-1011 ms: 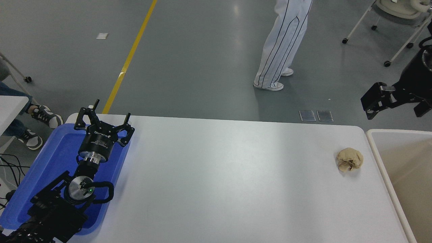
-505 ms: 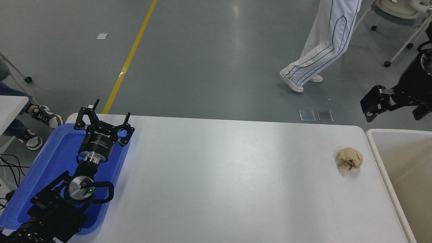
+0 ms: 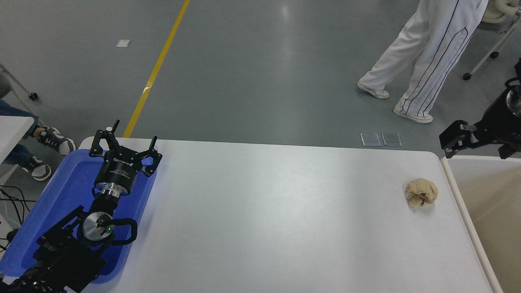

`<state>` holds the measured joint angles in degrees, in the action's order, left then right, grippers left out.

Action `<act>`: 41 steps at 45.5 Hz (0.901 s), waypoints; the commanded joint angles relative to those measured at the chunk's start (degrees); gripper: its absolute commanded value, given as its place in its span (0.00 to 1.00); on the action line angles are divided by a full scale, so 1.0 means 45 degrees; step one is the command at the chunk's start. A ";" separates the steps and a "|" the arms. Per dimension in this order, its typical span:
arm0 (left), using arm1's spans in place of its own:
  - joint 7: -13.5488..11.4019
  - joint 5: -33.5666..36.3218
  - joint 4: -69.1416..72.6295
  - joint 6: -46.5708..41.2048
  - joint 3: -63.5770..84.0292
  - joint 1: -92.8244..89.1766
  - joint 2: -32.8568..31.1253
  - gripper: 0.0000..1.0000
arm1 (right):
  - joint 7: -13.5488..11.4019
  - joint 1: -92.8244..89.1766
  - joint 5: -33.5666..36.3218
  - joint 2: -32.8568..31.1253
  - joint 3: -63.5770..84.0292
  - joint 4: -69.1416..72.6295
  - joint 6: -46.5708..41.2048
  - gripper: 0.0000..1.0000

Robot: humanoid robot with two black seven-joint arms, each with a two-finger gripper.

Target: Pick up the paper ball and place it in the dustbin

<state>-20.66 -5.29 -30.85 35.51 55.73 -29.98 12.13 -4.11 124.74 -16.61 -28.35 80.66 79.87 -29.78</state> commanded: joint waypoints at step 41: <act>0.0000 0.0003 0.0000 0.0000 0.0018 0.0001 0.0000 1.00 | -0.0004 -0.8285 -0.0097 0.0342 -0.3080 -0.6577 0.2477 1.00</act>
<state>-20.65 -5.23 -30.85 35.57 55.81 -29.97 12.13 -4.11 94.59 -16.88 -28.33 69.15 57.35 -19.20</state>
